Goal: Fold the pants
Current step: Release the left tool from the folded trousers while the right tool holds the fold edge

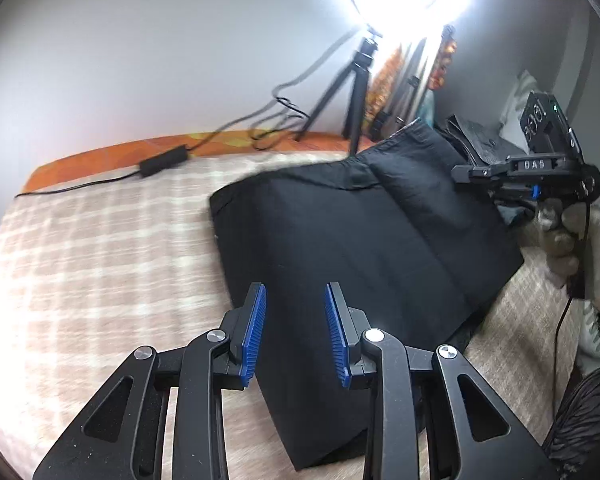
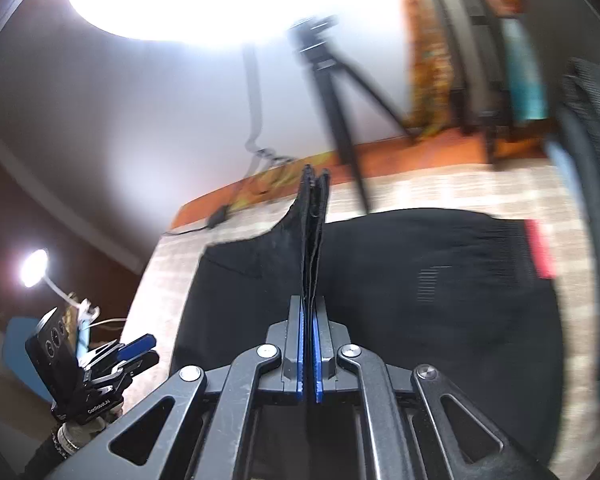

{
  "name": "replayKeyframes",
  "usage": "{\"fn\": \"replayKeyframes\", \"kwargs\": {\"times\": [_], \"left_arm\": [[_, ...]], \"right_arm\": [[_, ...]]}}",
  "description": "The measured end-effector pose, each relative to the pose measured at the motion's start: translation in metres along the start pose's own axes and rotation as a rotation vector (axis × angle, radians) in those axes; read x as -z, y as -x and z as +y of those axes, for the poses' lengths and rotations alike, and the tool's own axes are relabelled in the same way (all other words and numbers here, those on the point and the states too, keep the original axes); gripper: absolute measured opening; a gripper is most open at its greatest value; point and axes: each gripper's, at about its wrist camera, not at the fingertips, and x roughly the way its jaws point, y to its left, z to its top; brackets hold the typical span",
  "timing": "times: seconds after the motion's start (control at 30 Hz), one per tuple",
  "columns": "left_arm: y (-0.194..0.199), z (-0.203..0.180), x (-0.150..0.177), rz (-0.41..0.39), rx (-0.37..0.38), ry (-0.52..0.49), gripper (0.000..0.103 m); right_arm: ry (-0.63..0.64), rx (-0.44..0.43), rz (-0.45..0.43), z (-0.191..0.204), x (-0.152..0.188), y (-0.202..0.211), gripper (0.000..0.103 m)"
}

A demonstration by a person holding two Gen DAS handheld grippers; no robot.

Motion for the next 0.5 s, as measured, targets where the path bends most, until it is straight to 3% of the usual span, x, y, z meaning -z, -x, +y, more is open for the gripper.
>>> {"fn": "replayKeyframes", "kwargs": {"times": [0.23,0.5], "left_arm": [[-0.029,-0.037,-0.004,0.049,0.029,-0.098,0.028],[-0.038,-0.048,-0.006,0.069,0.033,-0.137,0.028]], "right_arm": [[-0.030,0.065,0.013,-0.042,0.001,0.018,0.001],[-0.019,0.141,-0.002,-0.065,-0.013,0.026,0.001]]}}
